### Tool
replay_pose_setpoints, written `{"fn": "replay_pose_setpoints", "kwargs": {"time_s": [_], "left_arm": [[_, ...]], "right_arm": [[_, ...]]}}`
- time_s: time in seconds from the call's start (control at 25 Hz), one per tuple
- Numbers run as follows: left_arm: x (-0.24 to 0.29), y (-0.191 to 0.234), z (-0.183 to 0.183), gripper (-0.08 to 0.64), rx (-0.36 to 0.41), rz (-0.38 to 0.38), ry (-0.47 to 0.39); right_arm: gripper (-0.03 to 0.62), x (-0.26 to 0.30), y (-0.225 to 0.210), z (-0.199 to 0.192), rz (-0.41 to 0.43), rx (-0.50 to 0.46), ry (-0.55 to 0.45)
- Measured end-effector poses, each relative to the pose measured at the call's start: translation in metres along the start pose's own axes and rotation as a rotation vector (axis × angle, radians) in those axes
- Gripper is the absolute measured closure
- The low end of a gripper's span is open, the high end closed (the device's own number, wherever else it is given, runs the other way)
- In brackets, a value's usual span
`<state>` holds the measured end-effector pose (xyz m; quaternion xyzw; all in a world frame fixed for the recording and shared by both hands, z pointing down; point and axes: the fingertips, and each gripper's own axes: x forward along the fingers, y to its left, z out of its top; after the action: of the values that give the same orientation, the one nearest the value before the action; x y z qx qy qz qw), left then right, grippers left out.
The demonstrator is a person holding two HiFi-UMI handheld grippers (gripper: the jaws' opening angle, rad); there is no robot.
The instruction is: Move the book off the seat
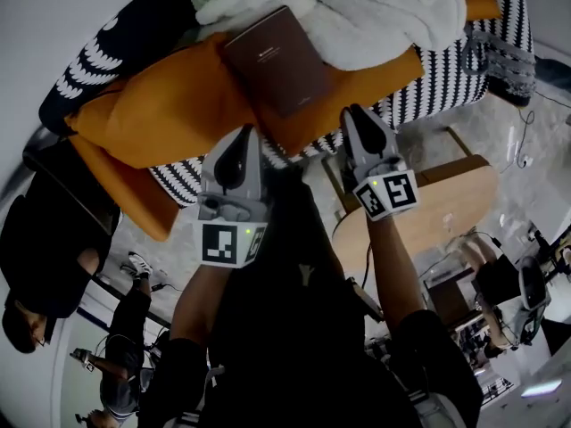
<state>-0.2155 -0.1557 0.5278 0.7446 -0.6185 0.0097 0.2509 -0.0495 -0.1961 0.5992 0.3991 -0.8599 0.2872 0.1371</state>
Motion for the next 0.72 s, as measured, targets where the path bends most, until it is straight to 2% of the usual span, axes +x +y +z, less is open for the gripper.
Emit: {"fn": "replay_pose_setpoints", "kwargs": {"time_s": [0.24, 0.56, 0.72], "left_arm": [[0.013, 0.024, -0.005, 0.554, -0.008, -0.021, 0.017], [0.024, 0.024, -0.028, 0.554, -0.032, -0.043, 0.047], [0.025, 0.028, -0.027, 0.554, -0.037, -0.04, 0.041]], "right_arm": [[0.512, 0.037, -0.003, -0.021, 0.006, -0.001, 0.032], [0.49, 0.055, -0.021, -0.053, 0.012, 0.014, 0.077], [0.467, 0.063, -0.024, -0.065, 0.026, 0.026, 0.102]]}}
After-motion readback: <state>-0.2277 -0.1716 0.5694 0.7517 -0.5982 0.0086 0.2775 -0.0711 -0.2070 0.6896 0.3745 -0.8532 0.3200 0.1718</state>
